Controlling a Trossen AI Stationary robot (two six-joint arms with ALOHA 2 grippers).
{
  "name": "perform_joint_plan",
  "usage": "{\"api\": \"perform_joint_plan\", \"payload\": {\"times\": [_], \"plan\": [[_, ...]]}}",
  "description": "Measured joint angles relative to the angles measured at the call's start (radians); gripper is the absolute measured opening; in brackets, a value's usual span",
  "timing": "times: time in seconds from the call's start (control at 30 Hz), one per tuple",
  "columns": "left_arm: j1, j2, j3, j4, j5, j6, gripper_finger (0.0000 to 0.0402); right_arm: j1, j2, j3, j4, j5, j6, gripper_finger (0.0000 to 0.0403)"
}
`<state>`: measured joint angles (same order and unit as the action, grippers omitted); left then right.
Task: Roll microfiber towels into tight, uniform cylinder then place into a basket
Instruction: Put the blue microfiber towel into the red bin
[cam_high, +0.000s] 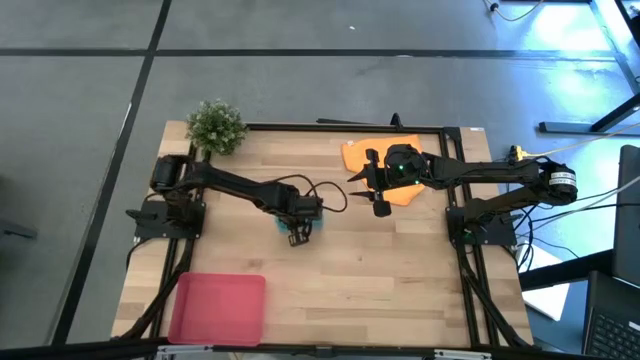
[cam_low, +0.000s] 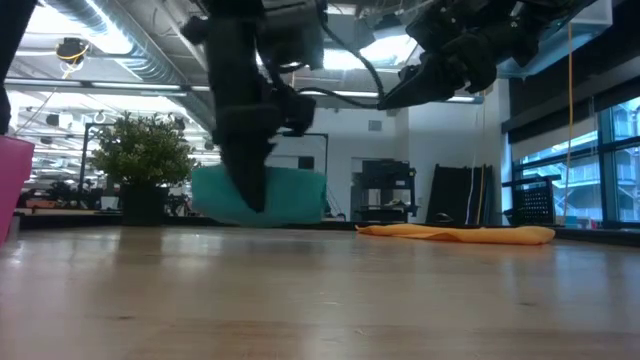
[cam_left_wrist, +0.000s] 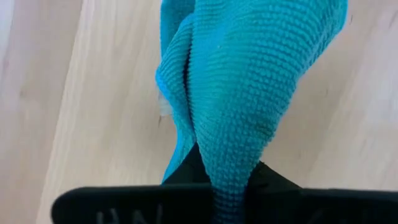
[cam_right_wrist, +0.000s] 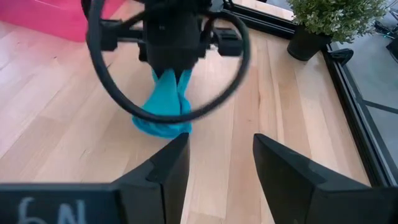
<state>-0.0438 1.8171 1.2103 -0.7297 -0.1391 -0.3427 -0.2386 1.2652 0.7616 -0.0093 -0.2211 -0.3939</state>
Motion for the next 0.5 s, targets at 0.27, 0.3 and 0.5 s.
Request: {"api": "perform_joint_plan", "payload": {"times": [0.27,0.3,0.5], "plan": [[-0.076,-0.121,0.001,-0.141,-0.032,-0.087,0.0004,0.0,0.0,0.0,-0.001,0.0,0.0,0.0178],[-0.087,-0.141,0.001,-0.15,-0.035,-0.1,0.0004,0.0,0.0,0.0,0.0,0.0,0.0,0.0178],[-0.167,-0.242,0.003,-0.203,-0.047,-0.187,0.0004,0.0,0.0,0.0,-0.002,0.0,0.0,0.0178]]}}
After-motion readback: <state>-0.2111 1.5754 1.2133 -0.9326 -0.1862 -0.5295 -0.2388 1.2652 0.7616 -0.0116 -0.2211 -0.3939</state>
